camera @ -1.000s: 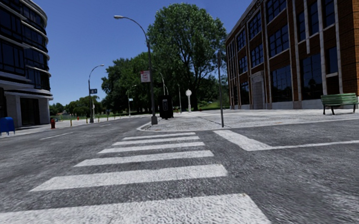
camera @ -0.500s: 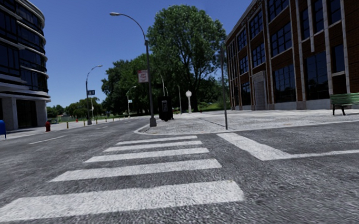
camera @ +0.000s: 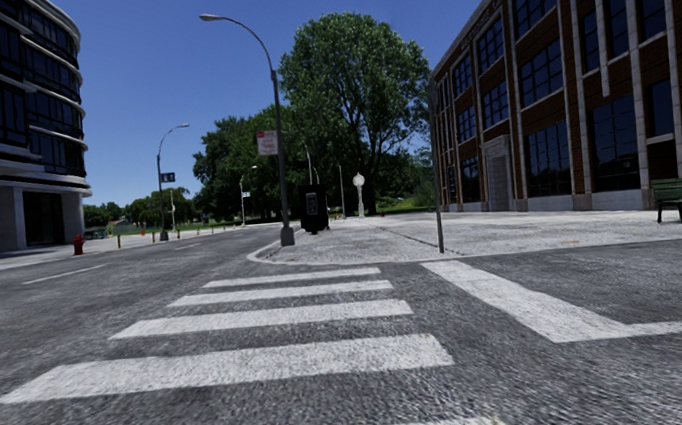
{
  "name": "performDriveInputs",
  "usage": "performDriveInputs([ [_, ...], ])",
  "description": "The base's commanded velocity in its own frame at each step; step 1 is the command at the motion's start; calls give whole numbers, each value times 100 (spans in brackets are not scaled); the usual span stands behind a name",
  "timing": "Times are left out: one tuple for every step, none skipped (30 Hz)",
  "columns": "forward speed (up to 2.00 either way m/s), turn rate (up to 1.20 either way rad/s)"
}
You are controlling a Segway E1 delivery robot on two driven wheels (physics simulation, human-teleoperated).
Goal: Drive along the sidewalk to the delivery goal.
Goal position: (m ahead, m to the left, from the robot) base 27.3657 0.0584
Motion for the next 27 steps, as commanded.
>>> performDriveInputs([
  [200, 0],
  [200, 0],
  [200, 0],
  [200, 0],
  [200, 0],
  [200, 0],
  [200, 0],
  [200, 0],
  [200, 0],
  [200, 0],
  [200, 0],
  [200, 0],
  [200, 0],
  [200, 0],
  [200, 0],
  [200, 0],
  [200, 0],
  [200, 0],
  [200, 0],
  [200, 0],
  [200, 0],
  [200, 0],
  [200, 0],
  [200, 0],
  [200, 0],
  [200, 0],
  [200, 0],
])
